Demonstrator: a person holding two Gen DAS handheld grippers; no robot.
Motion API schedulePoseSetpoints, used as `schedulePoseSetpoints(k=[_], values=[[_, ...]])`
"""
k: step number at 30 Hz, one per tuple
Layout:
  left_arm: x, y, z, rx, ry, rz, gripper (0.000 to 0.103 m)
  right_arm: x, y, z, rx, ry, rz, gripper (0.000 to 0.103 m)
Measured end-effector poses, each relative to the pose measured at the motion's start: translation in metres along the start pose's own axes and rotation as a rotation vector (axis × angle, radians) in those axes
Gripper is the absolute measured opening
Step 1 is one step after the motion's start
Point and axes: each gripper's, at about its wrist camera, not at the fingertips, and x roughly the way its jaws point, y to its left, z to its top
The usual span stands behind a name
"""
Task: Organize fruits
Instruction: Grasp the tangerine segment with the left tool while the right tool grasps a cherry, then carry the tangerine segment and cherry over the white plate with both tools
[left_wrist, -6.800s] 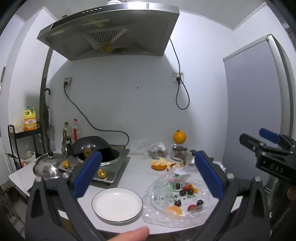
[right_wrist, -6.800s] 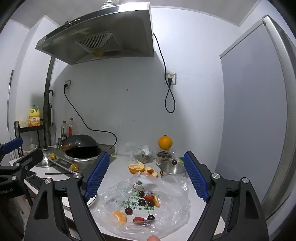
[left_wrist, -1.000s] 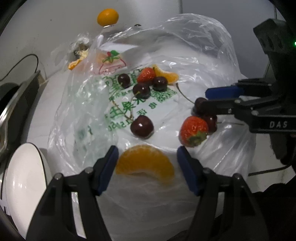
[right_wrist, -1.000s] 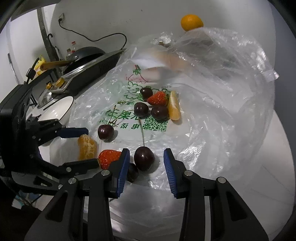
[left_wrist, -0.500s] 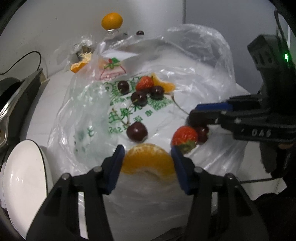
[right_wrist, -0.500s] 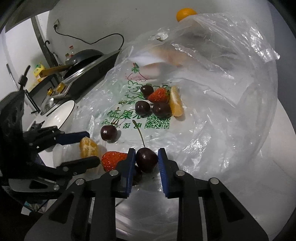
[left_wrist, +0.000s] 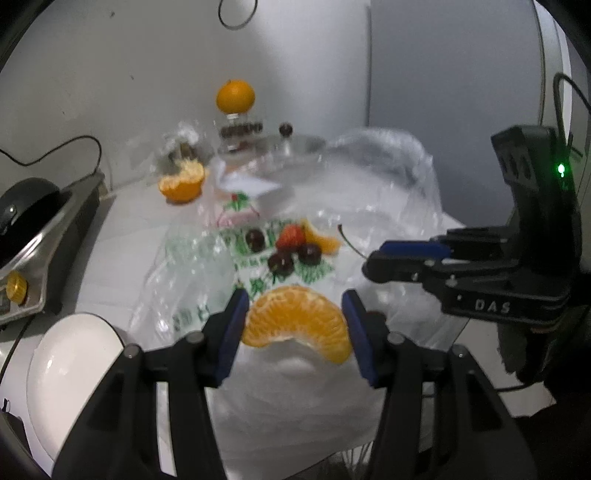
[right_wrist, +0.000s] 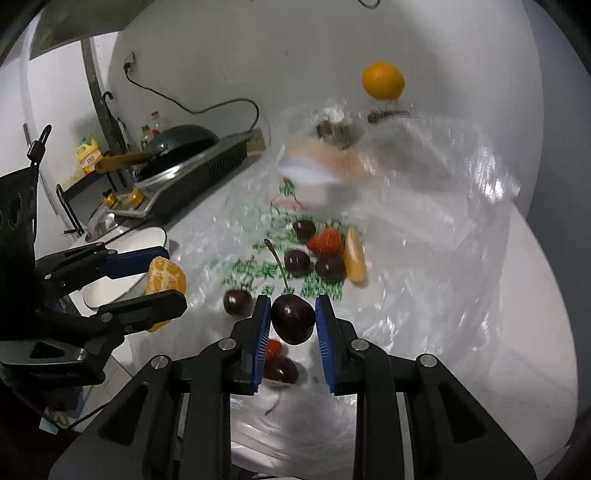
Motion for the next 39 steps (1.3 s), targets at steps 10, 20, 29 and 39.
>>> schedulePoseSetpoints(k=[10, 20, 29, 39], values=[[-0.045, 0.005, 0.005, -0.009, -0.087, 0.019, 0.053, -0.022, 0.029, 0.017, -0.054, -0.07, -0.005, 0.026], [-0.07, 0.029, -0.013, -0.061, -0.106, 0.065, 0.054, -0.024, 0.069, 0.02, -0.108, -0.084, 0.01, 0.026], [-0.088, 0.054, -0.029, -0.099, -0.113, 0.105, 0.054, -0.017, 0.1, 0.024, -0.145, -0.079, 0.025, 0.026], [-0.1, 0.081, -0.04, -0.141, -0.131, 0.136, 0.054, -0.004, 0.128, 0.027, -0.183, -0.061, 0.037, 0.026]])
